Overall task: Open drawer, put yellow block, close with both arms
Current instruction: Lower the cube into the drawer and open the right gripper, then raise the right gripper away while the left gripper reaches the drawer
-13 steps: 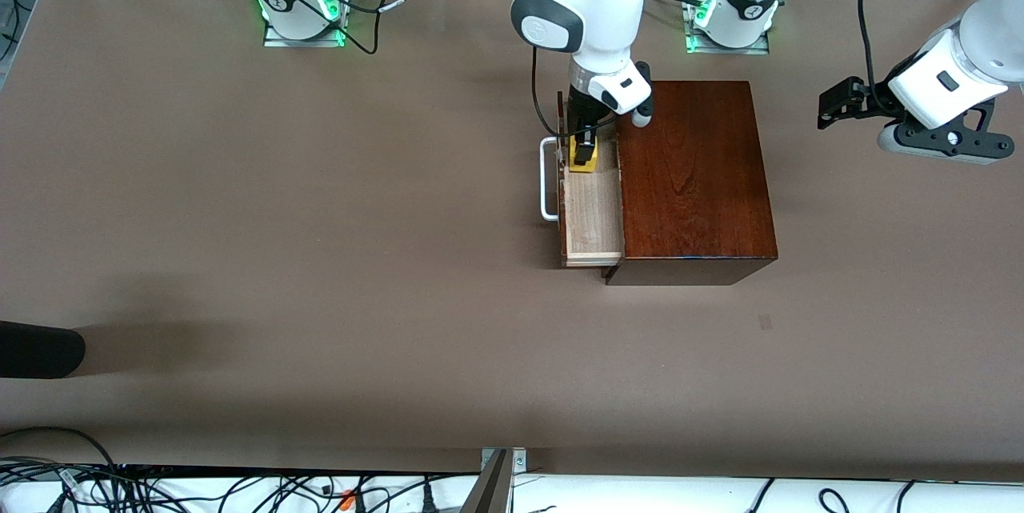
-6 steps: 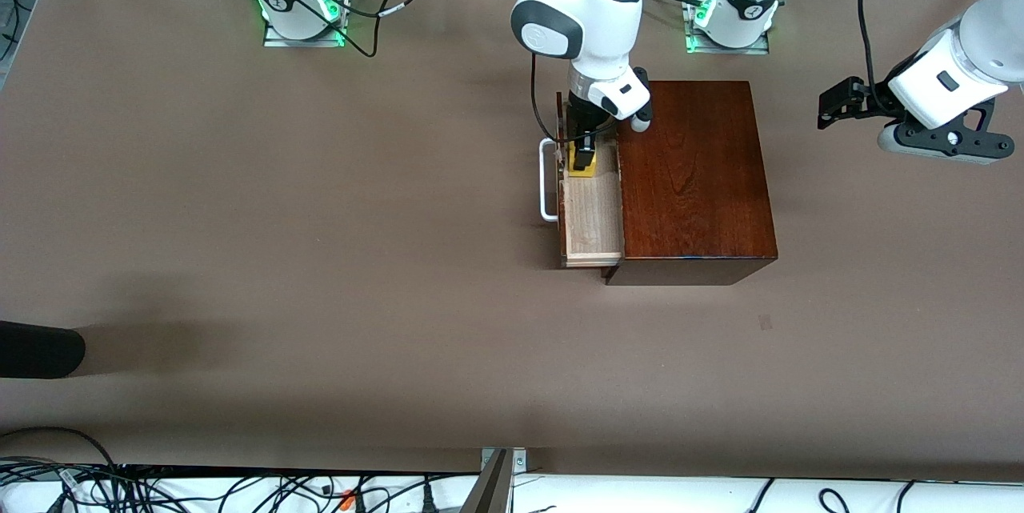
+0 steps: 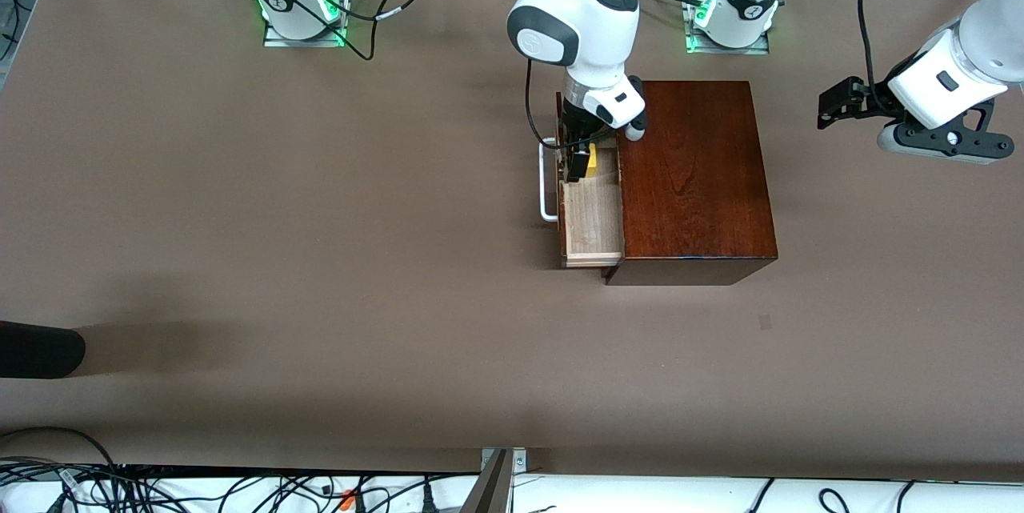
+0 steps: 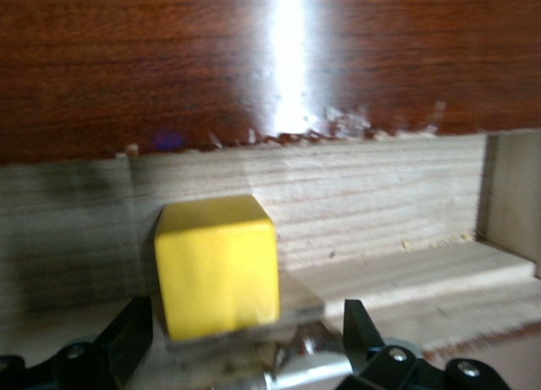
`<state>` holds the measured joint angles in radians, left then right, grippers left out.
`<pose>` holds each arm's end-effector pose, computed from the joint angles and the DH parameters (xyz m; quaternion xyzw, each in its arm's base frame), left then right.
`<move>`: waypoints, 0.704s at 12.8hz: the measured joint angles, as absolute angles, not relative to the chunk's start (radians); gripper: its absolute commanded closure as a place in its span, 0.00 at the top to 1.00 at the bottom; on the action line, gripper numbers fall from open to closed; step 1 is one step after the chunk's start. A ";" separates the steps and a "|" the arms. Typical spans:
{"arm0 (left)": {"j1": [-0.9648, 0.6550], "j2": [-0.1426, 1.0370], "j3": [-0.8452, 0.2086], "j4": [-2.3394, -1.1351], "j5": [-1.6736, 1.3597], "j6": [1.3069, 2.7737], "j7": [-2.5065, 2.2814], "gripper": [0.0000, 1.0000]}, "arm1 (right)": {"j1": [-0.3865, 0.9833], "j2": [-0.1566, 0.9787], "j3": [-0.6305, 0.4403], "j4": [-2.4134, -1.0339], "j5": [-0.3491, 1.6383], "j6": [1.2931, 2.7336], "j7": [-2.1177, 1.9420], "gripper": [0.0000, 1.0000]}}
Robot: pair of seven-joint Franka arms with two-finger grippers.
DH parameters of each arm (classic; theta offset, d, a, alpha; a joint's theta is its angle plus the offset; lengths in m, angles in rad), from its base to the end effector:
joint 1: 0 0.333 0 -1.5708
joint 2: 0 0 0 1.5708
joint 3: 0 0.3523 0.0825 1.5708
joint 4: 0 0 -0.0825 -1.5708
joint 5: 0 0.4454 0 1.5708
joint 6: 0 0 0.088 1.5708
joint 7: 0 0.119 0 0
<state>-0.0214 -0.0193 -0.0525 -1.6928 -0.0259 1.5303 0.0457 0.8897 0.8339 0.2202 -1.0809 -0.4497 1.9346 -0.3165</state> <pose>0.5954 -0.0475 0.5929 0.9956 -0.0592 -0.0717 0.0114 0.4644 0.7205 0.3311 0.7233 0.6778 0.0662 0.1138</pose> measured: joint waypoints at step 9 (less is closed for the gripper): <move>-0.057 -0.014 -0.057 -1.663 -0.027 1.477 0.124 1.00 | 0.609 0.489 0.204 -0.966 -0.317 1.662 -0.335 1.00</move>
